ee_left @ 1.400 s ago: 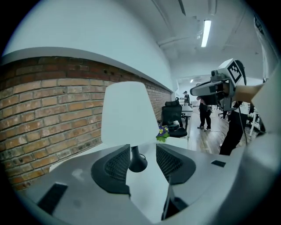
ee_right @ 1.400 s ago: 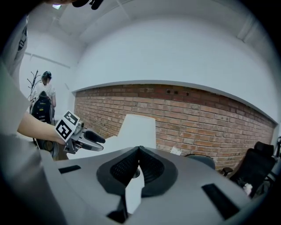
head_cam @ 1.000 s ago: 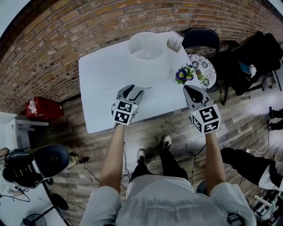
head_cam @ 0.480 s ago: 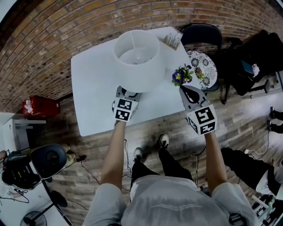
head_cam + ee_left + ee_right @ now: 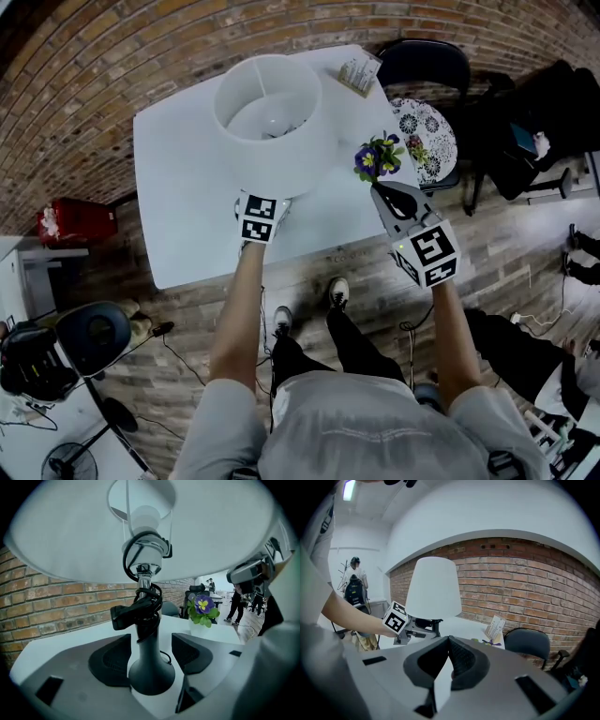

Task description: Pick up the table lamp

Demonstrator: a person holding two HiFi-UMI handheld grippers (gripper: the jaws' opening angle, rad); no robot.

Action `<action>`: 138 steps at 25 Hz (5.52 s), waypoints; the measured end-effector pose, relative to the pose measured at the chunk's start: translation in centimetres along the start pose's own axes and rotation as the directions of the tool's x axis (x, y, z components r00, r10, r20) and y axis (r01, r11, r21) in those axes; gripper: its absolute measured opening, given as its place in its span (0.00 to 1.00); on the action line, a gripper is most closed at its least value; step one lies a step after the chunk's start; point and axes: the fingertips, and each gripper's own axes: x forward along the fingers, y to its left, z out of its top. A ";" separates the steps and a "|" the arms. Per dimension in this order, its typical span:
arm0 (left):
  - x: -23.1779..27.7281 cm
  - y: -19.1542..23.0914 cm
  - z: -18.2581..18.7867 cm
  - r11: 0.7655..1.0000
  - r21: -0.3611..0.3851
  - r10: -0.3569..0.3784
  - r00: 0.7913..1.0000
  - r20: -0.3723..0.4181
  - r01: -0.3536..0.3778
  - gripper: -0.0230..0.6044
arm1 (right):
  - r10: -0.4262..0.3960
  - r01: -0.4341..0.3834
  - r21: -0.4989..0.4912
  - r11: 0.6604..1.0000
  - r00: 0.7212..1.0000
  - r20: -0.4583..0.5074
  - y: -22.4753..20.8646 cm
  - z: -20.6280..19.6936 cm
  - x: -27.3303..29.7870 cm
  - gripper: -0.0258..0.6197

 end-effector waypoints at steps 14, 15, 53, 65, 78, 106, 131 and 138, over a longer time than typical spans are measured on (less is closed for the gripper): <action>1.8 1.5 2.2 0.996 -0.071 0.070 0.990 0.119 -0.062 0.31 | -0.049 0.048 0.041 0.998 0.999 0.008 -2.4 -0.8 -0.5 0.06; 1.7 1.6 2.3 0.996 -0.064 0.073 0.990 0.121 -0.065 0.31 | -0.054 0.053 0.045 0.998 0.998 0.016 -2.5 -0.6 -0.6 0.06; -24.8 3.6 8.8 0.999 -0.009 0.049 0.977 0.206 -0.049 0.29 | -0.218 0.235 -0.057 0.970 0.952 0.213 11.2 12.7 -9.6 0.06; -35.9 4.1 9.1 0.996 -0.004 0.087 0.973 0.216 -0.088 0.29 | -0.228 0.253 -0.077 0.964 0.942 0.248 17.8 15.0 -11.6 0.06; -43.8 4.2 9.0 0.994 -0.010 0.112 0.960 0.258 -0.113 0.29 | -0.229 0.264 -0.111 0.958 0.939 0.257 22.5 16.1 -12.7 0.06; -46.3 3.8 9.3 0.995 0.020 0.085 0.960 0.269 -0.094 0.29 | -0.232 0.272 -0.137 0.953 0.940 0.249 24.4 16.1 -12.8 0.06; -42.9 4.7 5.9 0.999 -0.022 0.044 0.976 0.215 -0.040 0.29 | -0.225 0.248 -0.110 0.962 0.957 0.185 23.1 13.8 -9.8 0.06; -40.6 6.6 4.4 0.999 -0.022 0.031 0.985 0.171 -0.028 0.29 | -0.231 0.244 -0.092 0.965 0.964 0.133 22.2 12.4 -7.6 0.06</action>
